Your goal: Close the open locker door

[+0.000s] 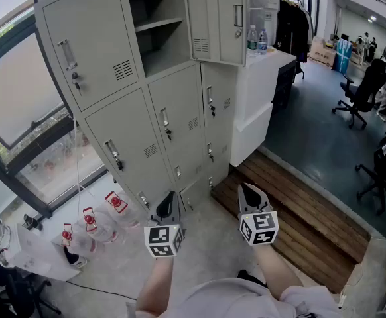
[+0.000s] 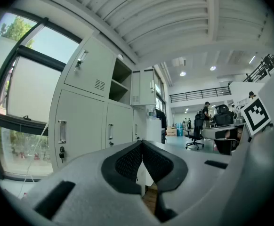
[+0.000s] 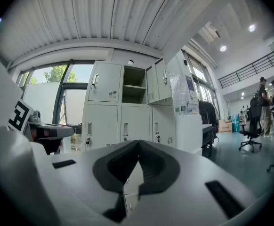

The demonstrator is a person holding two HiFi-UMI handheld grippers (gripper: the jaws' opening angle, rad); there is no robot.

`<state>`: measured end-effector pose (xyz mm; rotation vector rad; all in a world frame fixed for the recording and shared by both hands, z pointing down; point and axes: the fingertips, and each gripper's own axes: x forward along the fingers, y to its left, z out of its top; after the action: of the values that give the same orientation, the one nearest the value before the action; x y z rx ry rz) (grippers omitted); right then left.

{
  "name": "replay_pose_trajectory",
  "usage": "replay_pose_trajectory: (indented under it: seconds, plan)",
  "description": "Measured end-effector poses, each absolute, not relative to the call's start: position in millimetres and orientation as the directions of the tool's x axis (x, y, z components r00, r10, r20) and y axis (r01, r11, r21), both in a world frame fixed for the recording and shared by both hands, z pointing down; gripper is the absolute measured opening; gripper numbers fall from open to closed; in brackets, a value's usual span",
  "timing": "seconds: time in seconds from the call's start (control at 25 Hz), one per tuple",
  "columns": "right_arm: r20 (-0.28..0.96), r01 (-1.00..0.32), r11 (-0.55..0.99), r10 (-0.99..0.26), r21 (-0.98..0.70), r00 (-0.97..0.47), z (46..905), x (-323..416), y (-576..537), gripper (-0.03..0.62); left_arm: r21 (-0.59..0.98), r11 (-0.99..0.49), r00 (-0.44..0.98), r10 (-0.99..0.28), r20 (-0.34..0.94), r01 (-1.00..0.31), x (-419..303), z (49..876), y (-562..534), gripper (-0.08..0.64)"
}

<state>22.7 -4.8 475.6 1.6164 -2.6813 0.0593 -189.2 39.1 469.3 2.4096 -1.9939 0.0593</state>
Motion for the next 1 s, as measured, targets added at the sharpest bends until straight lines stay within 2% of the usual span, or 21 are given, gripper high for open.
replay_pose_trajectory:
  seconds: [0.6,1.0]
  plan:
    - [0.032,-0.88,0.469,-0.881,-0.076,-0.472,479,41,-16,0.012,-0.007,-0.174,0.174,-0.984,0.047,-0.985,-173,468,32,0.006]
    - [0.025,-0.868,0.491,-0.869,-0.078,-0.494,478,91,-41,0.012,-0.013,-0.139,0.139,-0.989,0.041,-0.99,-129,464,14,0.008]
